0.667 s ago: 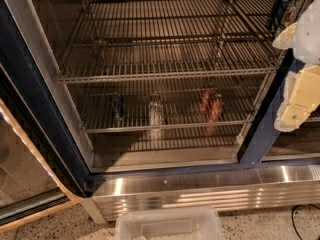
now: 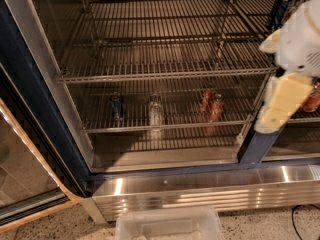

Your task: Pick pepsi can from bottom shelf of fridge

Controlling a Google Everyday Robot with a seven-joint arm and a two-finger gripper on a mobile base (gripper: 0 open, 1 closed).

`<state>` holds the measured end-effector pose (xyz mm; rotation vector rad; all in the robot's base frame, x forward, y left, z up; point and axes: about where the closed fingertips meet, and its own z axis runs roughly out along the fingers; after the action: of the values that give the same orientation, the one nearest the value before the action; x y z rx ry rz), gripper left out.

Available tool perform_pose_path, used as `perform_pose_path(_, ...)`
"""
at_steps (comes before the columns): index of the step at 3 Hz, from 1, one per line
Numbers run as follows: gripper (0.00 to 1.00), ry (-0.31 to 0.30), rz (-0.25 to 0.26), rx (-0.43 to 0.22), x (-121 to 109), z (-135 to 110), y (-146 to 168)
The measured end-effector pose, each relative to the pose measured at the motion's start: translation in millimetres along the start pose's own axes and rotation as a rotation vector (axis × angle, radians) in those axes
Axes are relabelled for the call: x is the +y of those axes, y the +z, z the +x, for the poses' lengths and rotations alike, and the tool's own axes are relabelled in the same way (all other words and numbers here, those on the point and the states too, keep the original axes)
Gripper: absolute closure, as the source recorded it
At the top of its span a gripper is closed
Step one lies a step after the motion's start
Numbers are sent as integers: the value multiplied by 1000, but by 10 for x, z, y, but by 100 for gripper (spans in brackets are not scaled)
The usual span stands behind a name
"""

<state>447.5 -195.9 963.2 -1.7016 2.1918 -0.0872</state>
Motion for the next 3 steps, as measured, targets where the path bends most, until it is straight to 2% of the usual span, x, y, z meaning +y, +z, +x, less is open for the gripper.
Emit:
perform_pose_path(1,0,30,-3,-110,172,-253,391)
perform_pose_path(2,0,37,48,-149,60,-350,414)
perform_pose_path(3,0,38,48,-149,61,-350,414)
